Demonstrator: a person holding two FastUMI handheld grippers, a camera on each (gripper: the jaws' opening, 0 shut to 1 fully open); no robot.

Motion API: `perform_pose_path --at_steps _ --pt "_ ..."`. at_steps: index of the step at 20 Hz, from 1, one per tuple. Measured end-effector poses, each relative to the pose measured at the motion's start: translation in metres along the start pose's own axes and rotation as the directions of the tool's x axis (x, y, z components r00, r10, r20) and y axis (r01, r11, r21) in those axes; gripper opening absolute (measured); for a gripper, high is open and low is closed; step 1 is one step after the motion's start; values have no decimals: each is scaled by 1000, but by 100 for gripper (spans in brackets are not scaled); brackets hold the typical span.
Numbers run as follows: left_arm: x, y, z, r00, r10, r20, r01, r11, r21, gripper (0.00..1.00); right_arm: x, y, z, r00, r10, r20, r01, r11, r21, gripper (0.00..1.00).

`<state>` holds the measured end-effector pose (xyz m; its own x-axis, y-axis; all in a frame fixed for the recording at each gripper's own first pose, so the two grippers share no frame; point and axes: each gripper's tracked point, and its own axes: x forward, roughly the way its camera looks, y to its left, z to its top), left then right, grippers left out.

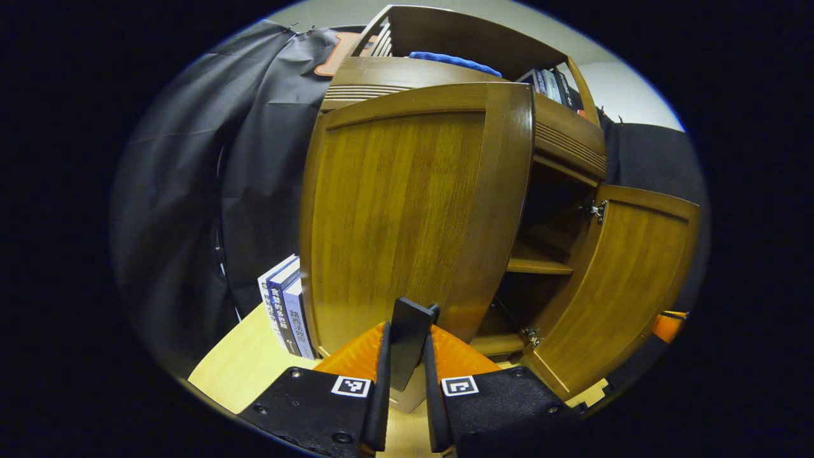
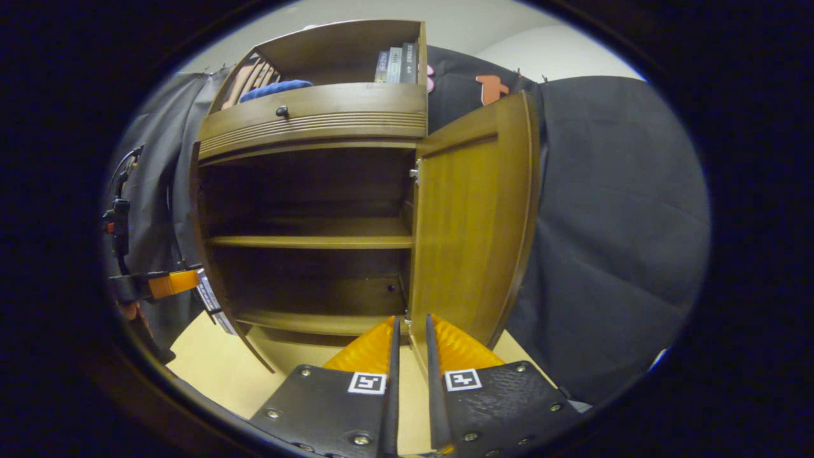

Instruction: Open the right door of the double-door shoe cabinet with the right hand, and open the left door with the left hand.

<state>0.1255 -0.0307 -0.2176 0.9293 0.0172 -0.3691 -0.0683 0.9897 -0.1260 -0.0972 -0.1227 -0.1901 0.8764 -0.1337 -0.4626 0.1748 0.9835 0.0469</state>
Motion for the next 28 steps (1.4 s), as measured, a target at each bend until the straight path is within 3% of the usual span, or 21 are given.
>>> perform_pose_path --at_steps 4,7,14,20,28 --pt "-1 5 0 999 33 3 -33 999 9 19 7 19 -5 998 57 -13 -57 998 -9 19" --pt "-2 10 -1 999 47 2 -47 999 6 20 10 30 -9 995 93 -21 -93 996 -12 19" --pt "-5 23 -2 995 97 4 -97 995 26 10 16 42 -9 990 138 -29 -138 990 -6 19" --pt "-6 26 -1 993 119 5 -119 993 13 14 18 49 -12 986 165 -38 -165 986 0 19" --pt "-9 36 -1 988 155 9 -155 988 -4 10 19 64 -12 979 196 -47 -196 981 -5 19"
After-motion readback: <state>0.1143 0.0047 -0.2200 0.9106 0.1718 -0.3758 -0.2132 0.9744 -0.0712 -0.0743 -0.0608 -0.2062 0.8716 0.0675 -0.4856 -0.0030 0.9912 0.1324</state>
